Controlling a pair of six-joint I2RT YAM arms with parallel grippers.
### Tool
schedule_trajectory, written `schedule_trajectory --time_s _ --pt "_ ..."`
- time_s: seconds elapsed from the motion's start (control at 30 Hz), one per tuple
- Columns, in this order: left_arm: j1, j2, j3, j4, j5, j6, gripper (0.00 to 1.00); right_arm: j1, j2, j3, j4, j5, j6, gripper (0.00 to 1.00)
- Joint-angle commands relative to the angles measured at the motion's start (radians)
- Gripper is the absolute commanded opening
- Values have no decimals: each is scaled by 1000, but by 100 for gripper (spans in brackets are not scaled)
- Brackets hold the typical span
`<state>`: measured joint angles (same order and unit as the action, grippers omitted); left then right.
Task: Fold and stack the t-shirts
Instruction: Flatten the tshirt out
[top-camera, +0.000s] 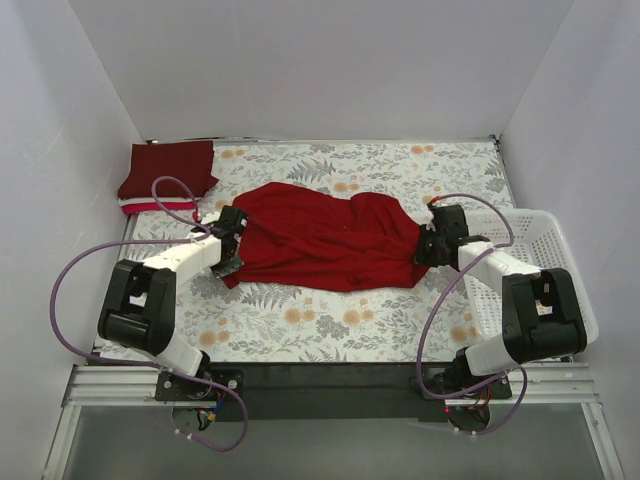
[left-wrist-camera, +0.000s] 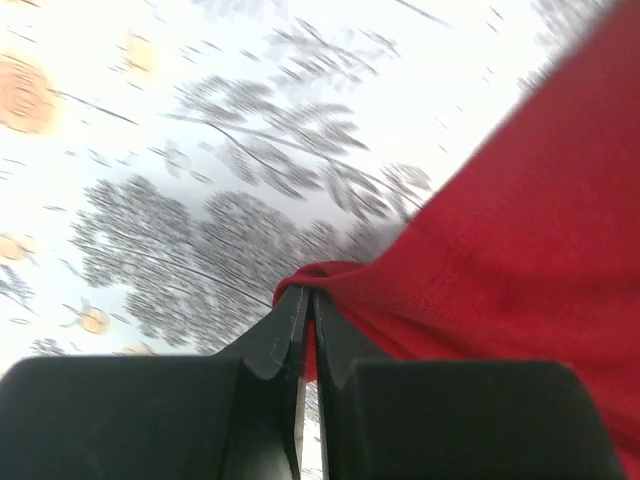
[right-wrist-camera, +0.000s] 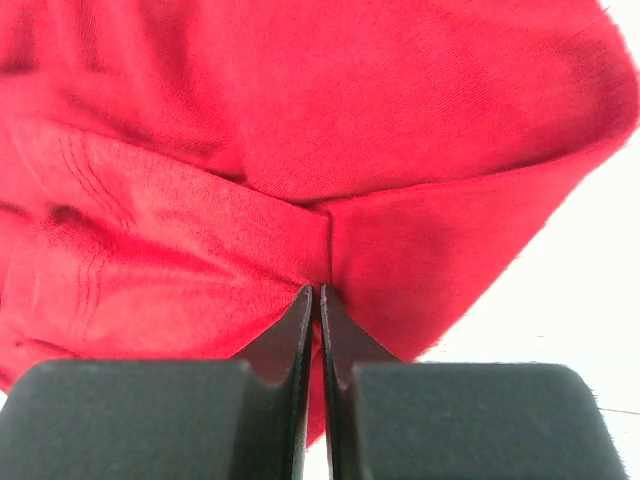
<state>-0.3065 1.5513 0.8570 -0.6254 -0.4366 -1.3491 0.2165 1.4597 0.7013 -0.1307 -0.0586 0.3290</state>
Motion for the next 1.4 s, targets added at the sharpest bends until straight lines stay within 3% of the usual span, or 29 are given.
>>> schedule_trajectory --time_s 0.0,0.1,0.23,0.33,0.5,0.57,0.7,0.9,1.37 --pt "82 -42 16 1 -28 59 0 -29 -15 93 -24 84 -27 9" --pt "107 -54 27 -5 -34 73 0 -43 -18 145 -52 95 -42 17" --pt "106 -157 -1 -4 28 76 0 -14 -61 156 -64 -44 -79 37" --pt "103 -275 -33 15 107 85 19 73 -108 147 -69 -70 -97 46" --pt "95 -445 -81 44 257 76 60 278 -119 167 -72 -15 -99 50" --pt "95 -482 -122 90 297 73 67 323 -78 184 -72 22 -97 52" --pt "95 -540 -177 145 335 84 69 409 17 251 -95 147 -85 56" --pt "95 -585 -245 190 299 100 69 426 80 313 -119 353 -7 61" --pt "95 -591 -233 187 277 97 69 425 294 466 -150 532 35 58"
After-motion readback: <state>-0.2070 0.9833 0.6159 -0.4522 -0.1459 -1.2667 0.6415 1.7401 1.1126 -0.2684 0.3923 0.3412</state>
